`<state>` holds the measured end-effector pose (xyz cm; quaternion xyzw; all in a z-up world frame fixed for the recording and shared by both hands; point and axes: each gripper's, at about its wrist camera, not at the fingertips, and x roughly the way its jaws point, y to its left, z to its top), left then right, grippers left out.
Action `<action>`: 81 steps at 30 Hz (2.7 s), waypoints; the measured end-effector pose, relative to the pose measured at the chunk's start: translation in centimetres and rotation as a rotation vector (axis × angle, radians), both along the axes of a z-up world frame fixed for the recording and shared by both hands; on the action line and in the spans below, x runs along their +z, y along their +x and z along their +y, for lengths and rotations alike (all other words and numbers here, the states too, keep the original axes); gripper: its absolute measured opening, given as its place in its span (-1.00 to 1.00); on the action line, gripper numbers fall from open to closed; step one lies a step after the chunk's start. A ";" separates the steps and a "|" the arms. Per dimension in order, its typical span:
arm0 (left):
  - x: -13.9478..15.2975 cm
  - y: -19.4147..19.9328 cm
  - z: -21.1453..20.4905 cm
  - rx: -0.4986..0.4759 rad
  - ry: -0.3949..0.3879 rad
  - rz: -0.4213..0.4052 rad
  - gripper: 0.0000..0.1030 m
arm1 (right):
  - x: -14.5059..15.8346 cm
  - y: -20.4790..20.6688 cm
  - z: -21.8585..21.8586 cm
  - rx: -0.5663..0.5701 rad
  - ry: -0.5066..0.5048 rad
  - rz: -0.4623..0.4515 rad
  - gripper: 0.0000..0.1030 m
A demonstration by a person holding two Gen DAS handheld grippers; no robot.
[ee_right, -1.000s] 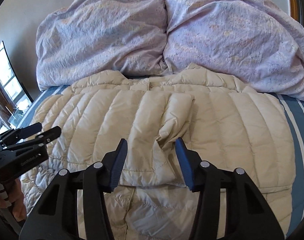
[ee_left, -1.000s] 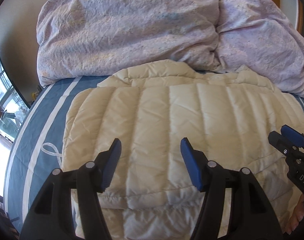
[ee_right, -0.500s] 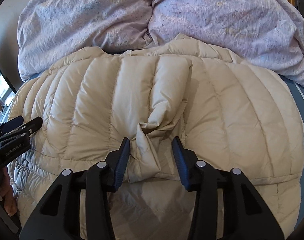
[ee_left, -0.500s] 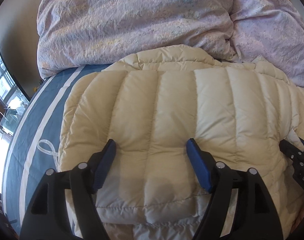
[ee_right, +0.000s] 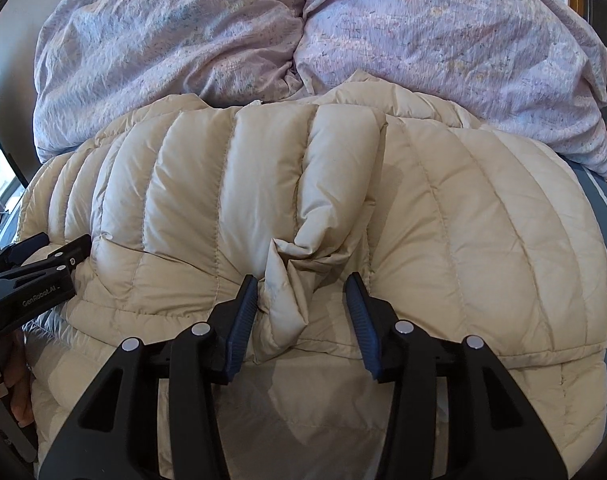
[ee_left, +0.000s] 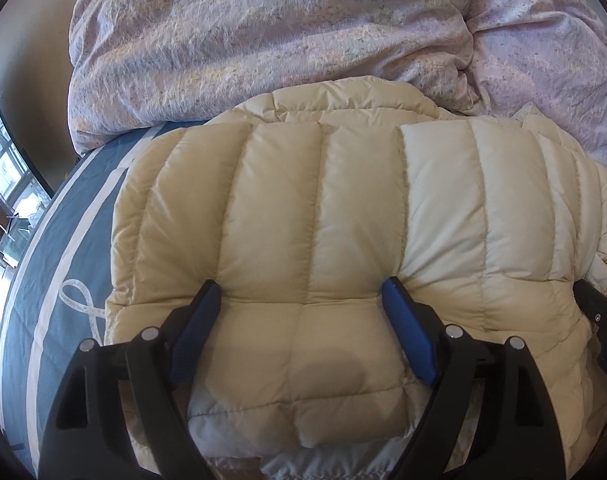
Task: Fold large clothes
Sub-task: 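Lay the sleeve across the jacket body and open the left gripper, then grasp the jacket hem with both grippers, then lift the hem with both grippers and fold it toward the collar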
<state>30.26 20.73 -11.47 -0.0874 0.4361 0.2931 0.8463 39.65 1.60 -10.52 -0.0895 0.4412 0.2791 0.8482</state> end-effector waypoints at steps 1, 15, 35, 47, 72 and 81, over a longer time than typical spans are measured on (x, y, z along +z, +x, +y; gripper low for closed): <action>0.0 0.0 0.2 0.011 0.000 0.002 0.74 | 0.0 0.1 -0.1 0.000 0.006 0.002 -0.05; 3.2 -6.5 -0.4 0.016 -0.004 -0.032 0.81 | 3.5 -1.0 -5.5 -0.013 0.027 0.068 0.76; 1.8 -25.9 -2.7 0.015 -0.169 -0.082 0.69 | 3.4 -8.7 -26.6 -0.151 -0.016 0.218 0.81; 0.3 -30.3 -5.1 -0.004 -0.304 -0.143 0.34 | 1.9 -11.3 -32.3 -0.169 0.133 0.315 0.39; 1.1 -29.9 -9.2 -0.075 -0.233 -0.076 -0.87 | 1.3 -12.0 -32.0 -0.079 0.286 0.413 -0.80; 3.5 -29.4 -9.0 -0.048 -0.151 -0.076 -0.89 | 3.6 -11.0 -31.8 -0.090 0.291 0.330 -0.84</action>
